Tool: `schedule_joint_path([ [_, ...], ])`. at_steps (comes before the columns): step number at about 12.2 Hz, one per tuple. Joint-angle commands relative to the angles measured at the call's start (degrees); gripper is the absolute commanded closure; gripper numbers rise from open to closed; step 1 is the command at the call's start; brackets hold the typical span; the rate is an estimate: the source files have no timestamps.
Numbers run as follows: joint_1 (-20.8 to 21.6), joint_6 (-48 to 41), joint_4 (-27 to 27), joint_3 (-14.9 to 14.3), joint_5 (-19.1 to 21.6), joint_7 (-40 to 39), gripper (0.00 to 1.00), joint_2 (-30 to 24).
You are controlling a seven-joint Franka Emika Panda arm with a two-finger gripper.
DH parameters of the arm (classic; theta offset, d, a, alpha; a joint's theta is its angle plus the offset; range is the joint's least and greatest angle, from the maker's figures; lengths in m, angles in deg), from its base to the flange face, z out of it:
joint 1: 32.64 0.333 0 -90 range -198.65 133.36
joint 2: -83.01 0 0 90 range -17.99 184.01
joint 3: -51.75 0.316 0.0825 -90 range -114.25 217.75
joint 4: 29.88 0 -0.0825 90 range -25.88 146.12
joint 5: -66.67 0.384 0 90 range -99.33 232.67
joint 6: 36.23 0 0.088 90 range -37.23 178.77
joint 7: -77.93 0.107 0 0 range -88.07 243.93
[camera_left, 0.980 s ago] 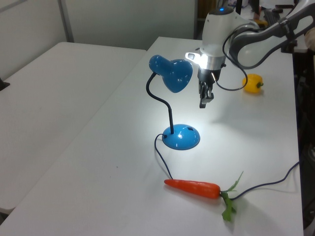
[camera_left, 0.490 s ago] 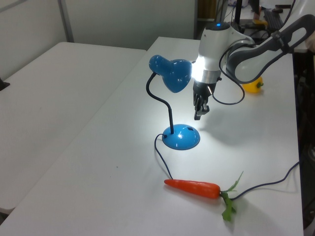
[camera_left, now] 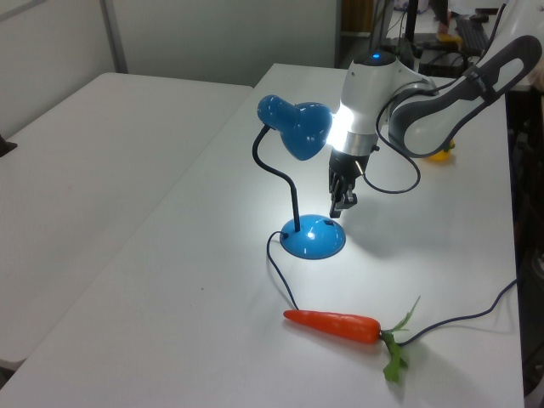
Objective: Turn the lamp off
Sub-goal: 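Press the switch on the blue lamp base with the gripper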
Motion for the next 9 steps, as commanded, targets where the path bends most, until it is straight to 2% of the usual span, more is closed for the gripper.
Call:
schedule_joint_path([
  [1,0.0,1.6,0.6,0.8,1.2,-0.7,1.0,-0.1],
  [9,-0.3,1.5,0.5,1.3,1.2,-0.7,1.0,1.2],
])
